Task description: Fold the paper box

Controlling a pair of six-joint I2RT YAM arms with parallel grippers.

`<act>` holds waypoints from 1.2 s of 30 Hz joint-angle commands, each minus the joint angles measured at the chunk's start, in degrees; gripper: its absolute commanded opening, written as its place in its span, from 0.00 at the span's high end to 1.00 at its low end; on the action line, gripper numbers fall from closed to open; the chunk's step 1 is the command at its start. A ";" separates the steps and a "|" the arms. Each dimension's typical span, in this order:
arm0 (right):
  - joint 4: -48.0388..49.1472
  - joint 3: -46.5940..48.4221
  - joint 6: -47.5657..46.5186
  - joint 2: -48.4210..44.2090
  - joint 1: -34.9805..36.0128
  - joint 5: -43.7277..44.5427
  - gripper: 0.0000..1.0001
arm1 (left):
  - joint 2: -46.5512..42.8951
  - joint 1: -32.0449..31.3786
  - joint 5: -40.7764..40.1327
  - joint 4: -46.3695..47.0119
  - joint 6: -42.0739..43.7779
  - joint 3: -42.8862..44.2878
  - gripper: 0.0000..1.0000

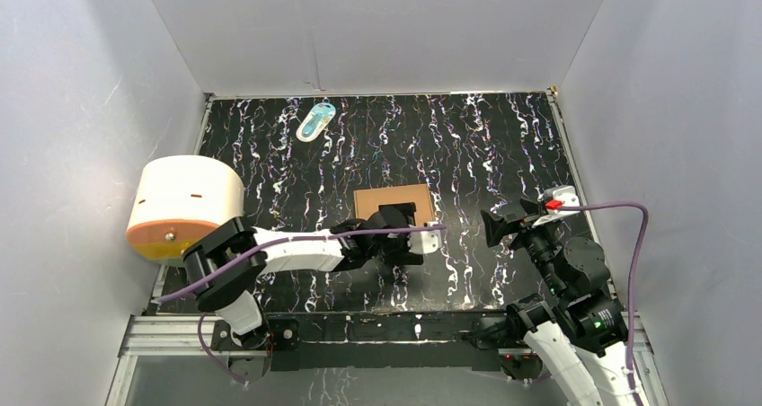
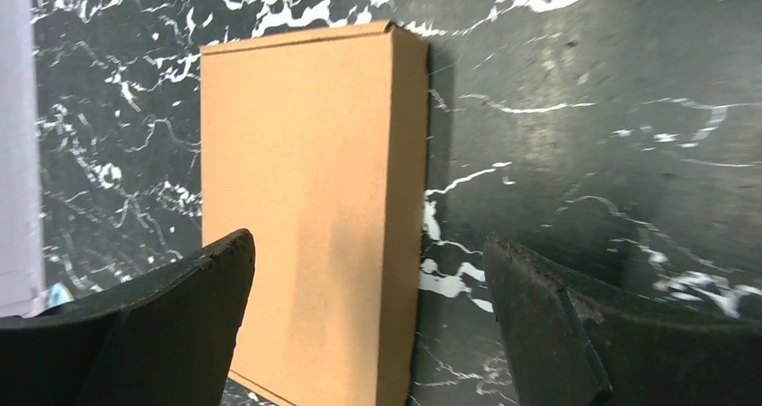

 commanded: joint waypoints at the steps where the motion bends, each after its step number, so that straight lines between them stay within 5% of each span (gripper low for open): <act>1: 1.73 0.10 0.28 -0.94 -0.22 1.69 0.01 | -7.17 -0.38 10.25 -12.47 -8.93 3.75 0.05; 7: 1.34 0.24 0.36 -0.97 -0.25 2.29 0.01 | -9.68 1.43 12.83 -23.30 -21.75 9.27 0.05; 14: 0.99 0.28 0.72 -1.84 -0.25 3.97 0.01 | -14.62 13.53 11.61 -25.69 -38.22 9.36 0.06; 21: 1.00 0.36 0.79 -1.88 -0.21 5.10 0.02 | -29.02 28.81 8.60 -27.44 -55.14 3.66 0.05; 30: 0.34 0.79 1.89 -3.10 -0.22 9.67 0.01 | -51.83 34.32 -0.26 -30.90 -63.84 -2.50 0.04; 36: 0.61 0.69 2.13 -3.24 -0.21 11.36 0.01 | -65.75 34.29 -2.75 -35.44 -60.04 -3.38 0.04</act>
